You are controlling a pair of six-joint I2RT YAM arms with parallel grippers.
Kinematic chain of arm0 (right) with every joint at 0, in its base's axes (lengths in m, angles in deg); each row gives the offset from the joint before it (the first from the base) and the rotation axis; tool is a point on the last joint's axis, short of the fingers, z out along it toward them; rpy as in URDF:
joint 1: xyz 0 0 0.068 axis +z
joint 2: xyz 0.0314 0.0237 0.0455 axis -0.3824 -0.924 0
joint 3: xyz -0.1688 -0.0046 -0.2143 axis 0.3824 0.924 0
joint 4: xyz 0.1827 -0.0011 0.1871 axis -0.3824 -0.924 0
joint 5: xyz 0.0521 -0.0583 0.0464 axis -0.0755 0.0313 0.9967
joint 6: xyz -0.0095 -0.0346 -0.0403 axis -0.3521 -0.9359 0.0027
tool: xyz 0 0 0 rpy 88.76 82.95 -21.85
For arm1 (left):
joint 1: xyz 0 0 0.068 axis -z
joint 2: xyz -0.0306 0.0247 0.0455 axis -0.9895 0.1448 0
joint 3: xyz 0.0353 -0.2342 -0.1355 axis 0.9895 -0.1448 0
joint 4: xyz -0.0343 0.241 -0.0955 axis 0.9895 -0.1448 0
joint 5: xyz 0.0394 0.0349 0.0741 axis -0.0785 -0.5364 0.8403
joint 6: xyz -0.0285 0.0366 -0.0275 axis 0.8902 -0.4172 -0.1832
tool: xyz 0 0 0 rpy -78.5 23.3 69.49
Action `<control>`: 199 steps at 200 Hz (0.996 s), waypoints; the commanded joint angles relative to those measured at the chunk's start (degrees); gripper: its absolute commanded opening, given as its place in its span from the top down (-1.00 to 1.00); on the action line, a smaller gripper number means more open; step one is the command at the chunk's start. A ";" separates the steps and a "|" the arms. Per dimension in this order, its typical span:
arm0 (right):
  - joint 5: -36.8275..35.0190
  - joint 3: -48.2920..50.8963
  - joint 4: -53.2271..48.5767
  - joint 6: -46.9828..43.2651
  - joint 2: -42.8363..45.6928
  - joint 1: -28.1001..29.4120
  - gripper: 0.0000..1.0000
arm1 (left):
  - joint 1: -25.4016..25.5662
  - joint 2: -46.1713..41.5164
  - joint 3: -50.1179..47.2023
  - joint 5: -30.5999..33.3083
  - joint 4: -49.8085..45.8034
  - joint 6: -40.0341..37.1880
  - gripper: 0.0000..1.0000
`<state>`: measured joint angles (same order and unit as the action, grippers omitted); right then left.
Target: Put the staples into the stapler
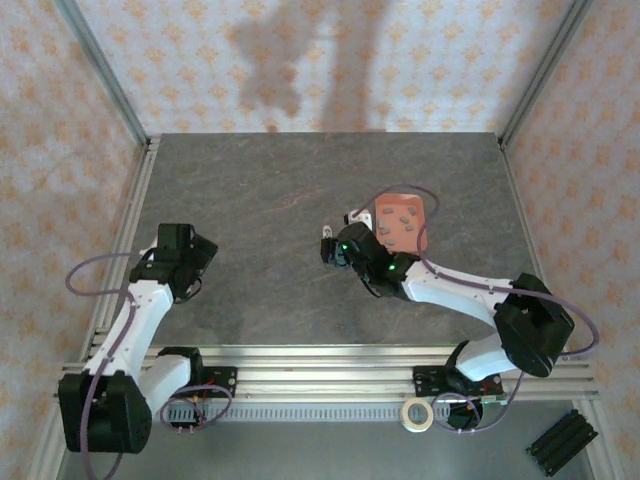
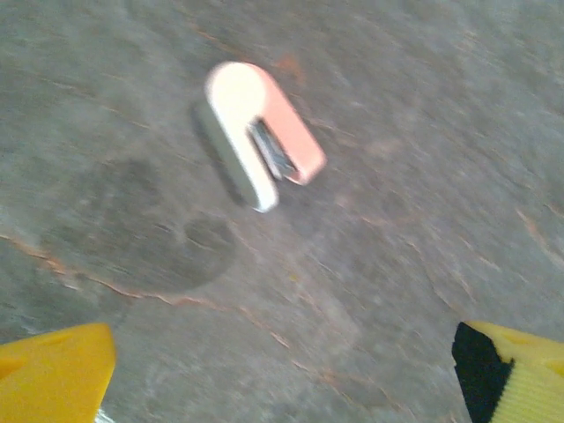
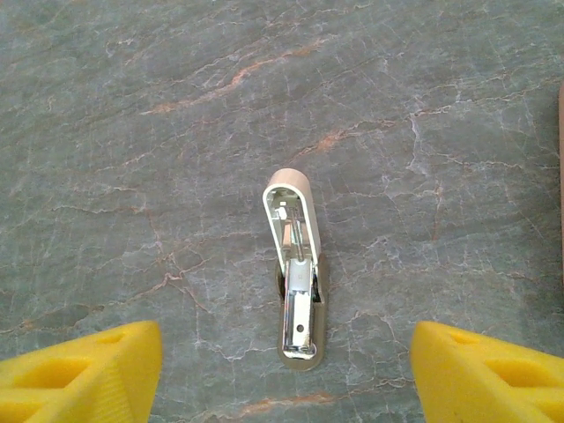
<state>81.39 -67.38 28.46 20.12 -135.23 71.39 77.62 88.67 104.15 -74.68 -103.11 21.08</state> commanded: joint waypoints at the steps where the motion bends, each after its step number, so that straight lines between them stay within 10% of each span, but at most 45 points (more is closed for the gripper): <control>1: 0.72 1.12 -0.59 -0.29 1.47 -0.41 -0.46 | -3.60 3.61 2.71 1.86 -2.83 0.11 -0.91; 199: -3.44 5.18 -3.92 0.46 7.59 -0.48 -0.42 | -9.87 35.00 18.98 -10.38 -1.20 6.22 -0.30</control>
<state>81.24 -63.18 26.78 20.58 -129.96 71.21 68.40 121.06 120.50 -84.30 -103.79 25.78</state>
